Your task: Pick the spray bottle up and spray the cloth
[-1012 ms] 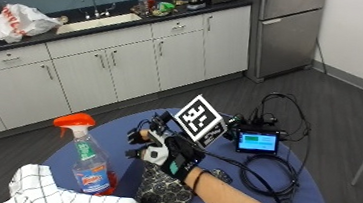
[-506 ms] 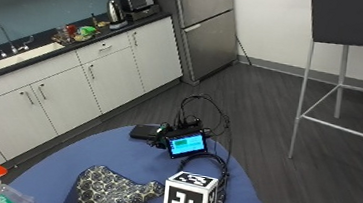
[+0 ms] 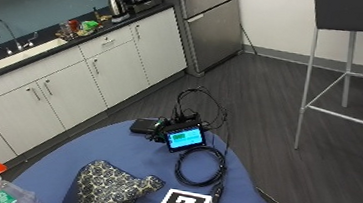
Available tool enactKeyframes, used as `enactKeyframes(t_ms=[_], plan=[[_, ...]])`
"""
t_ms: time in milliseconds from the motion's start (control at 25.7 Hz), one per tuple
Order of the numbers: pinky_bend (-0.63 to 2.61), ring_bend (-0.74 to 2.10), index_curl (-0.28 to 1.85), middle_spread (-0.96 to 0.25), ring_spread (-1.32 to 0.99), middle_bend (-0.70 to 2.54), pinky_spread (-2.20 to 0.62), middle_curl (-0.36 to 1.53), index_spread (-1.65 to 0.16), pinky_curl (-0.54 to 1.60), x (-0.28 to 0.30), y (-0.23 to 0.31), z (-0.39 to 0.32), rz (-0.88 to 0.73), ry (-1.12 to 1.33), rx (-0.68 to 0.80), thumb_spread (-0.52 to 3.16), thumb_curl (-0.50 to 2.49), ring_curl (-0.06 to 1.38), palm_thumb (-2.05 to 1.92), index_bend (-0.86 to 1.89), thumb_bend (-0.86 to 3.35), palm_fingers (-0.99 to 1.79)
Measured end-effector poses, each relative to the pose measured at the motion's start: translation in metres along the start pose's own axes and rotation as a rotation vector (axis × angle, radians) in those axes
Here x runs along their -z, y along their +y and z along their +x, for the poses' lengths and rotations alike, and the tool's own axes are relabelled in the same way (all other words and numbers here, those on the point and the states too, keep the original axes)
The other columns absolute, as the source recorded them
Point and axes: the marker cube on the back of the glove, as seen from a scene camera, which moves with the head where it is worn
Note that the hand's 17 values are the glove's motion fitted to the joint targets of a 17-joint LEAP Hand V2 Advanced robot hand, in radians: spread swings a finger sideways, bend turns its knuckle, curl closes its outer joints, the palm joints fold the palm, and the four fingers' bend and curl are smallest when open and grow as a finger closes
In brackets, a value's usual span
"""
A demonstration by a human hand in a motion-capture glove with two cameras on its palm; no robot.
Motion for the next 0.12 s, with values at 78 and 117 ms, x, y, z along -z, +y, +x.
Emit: enactKeyframes(t_ms=[78, 117], plan=[[0.27, 0.16, 0.33, -0.08, -0.03, 0.27, 0.15, 0.41, -0.31, 0.32, 0.001, 0.0, 0.0006, -0.002, -0.002, 0.0, 1.03, 0.45, 0.29, 0.85, 0.14, -0.02, 0.82], [0.27, 0.16, 0.33, -0.08, -0.03, 0.27, 0.15, 0.41, -0.31, 0.32, 0.0017, 0.0, 0.0006, 0.0, -0.001, 0.0, 1.04, 0.45, 0.29, 0.84, 0.14, -0.02, 0.82]])
